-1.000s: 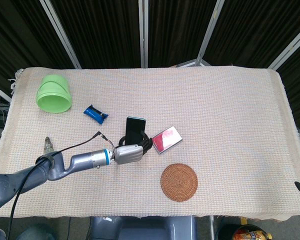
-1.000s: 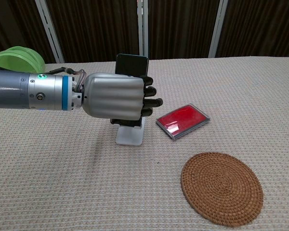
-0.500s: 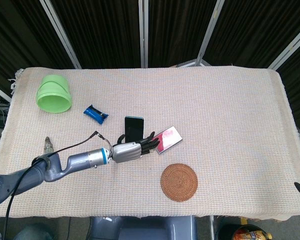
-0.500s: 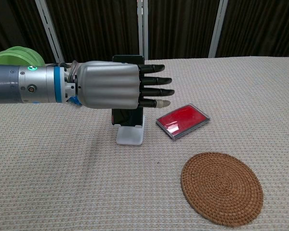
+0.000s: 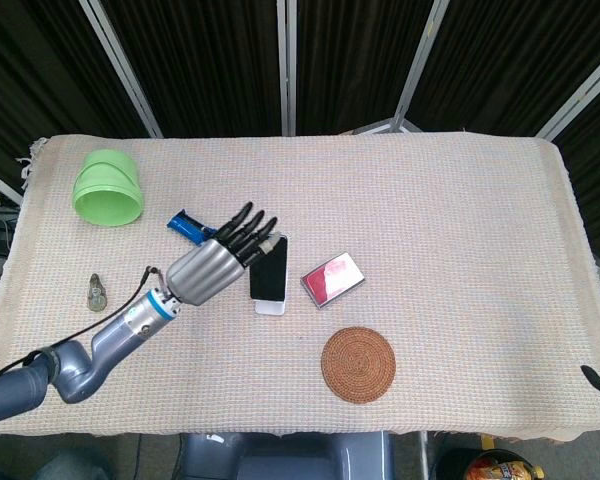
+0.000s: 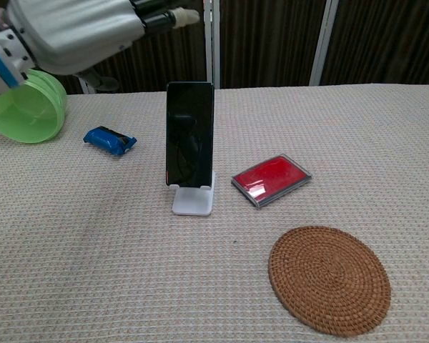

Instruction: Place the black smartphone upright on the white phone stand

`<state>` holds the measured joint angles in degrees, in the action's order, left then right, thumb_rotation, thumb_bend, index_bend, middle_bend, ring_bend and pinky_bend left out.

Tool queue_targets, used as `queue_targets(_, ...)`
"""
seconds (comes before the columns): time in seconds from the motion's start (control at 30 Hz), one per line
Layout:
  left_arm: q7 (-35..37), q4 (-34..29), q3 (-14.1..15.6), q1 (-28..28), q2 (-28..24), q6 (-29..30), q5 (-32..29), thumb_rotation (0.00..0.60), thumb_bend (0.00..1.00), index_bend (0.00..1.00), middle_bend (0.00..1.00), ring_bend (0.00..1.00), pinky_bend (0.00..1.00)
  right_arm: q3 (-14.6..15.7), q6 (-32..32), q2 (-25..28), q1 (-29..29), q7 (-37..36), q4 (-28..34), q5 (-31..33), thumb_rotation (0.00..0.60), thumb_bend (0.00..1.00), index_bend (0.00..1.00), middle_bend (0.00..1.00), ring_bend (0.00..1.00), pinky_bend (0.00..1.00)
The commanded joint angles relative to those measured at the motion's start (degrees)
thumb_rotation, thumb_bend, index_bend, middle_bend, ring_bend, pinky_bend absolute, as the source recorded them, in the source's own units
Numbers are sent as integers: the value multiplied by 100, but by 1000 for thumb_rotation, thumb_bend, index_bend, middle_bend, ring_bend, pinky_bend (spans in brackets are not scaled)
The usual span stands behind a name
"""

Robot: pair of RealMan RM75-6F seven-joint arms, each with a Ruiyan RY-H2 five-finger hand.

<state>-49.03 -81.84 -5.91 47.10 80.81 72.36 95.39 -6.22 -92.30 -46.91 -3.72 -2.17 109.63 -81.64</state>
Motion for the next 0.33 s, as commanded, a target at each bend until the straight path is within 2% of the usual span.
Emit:
queue_targets(0.03, 222, -1454, -66, -1215, -697, 850, -1123, 600, 0, 0, 0, 0, 0, -2, 68, 4, 38, -57, -20, -1, 600, 0, 0, 0, 0, 0)
queue_targets(0.17, 634, -2281, 260, -2030, -1256, 1337, -1558, 600, 0, 0, 0, 0, 0, -18, 181, 13, 102, -122, -47, 39, 600, 0, 0, 0, 0, 0)
queue_targets(0.27, 990, -2698, 476, -2564, -1489, 1623, -1898, 600, 0, 0, 0, 0, 0, -25, 236, 31, 132, -172, -46, 58, 600, 0, 0, 0, 0, 0)
queue_targets(0.33, 1190, -2792, 591, -2784, -1566, 1750, -1856, 600, 0, 0, 0, 0, 0, -22, 229, 44, 129, -208, -39, 44, 600, 0, 0, 0, 0, 0)
